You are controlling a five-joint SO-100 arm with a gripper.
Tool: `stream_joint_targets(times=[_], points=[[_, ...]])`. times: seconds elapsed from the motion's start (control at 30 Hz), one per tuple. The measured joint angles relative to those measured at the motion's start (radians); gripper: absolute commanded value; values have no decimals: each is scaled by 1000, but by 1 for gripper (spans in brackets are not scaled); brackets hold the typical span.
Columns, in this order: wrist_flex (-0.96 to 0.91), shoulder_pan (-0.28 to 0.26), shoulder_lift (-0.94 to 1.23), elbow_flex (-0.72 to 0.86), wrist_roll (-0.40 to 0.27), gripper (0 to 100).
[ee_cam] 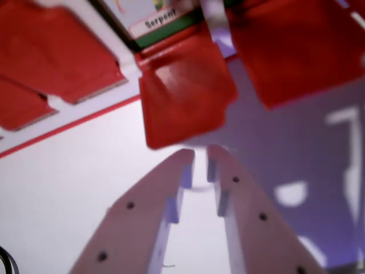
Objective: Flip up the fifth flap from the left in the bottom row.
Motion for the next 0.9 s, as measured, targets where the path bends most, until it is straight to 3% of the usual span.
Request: stream_joint_targets(times=[0.9], points=[[-129,-11,-101,-123,18,2]])
